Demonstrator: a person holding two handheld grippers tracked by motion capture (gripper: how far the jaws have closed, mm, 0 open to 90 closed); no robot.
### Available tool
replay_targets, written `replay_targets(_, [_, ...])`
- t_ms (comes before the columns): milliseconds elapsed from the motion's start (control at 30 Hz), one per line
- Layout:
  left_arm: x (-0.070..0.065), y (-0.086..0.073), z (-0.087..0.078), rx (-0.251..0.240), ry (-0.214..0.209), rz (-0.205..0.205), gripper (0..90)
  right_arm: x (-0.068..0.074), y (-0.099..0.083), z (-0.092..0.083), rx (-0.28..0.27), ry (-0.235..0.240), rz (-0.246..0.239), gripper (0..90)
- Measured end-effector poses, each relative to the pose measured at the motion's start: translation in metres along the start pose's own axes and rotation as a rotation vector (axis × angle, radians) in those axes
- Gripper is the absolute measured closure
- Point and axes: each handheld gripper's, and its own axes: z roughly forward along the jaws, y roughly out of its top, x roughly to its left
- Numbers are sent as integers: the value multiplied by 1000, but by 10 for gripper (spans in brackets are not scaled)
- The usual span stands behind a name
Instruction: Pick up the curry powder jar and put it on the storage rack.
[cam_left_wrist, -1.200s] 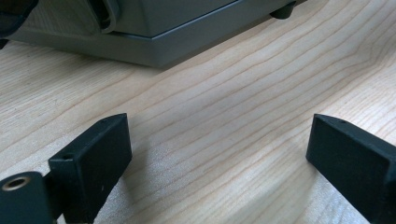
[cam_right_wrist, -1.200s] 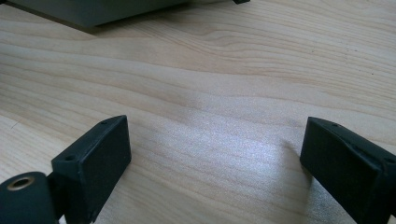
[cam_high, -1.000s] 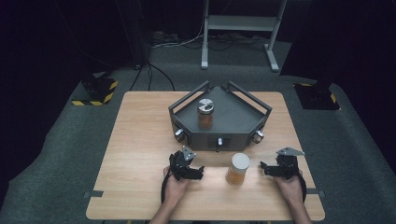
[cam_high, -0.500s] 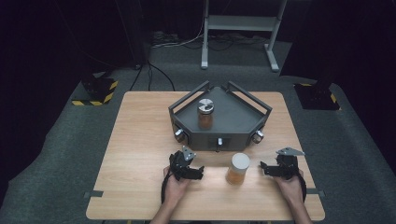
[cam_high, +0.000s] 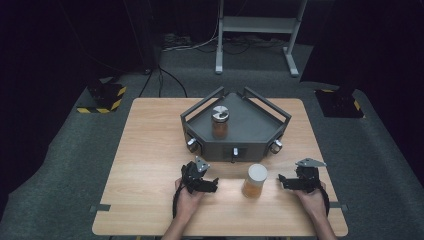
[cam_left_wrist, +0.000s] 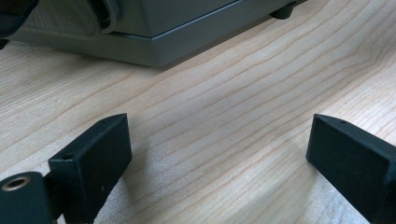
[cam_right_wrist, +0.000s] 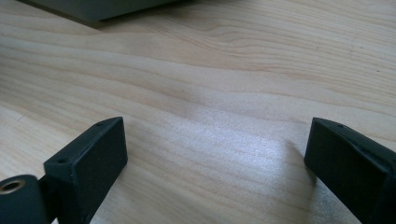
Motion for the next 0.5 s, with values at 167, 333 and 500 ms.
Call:
replay_targets(167, [0,0,0,0,0,1,67,-4,-2,-5,-2,39,-7,56])
replay_targets(333, [0,0,0,0,0,0,67,-5,-7,-12,-11,75,-16,60])
replay_targets(500, [0,0,0,0,0,1,67,-3,-11,-16,-21,107,-35,64])
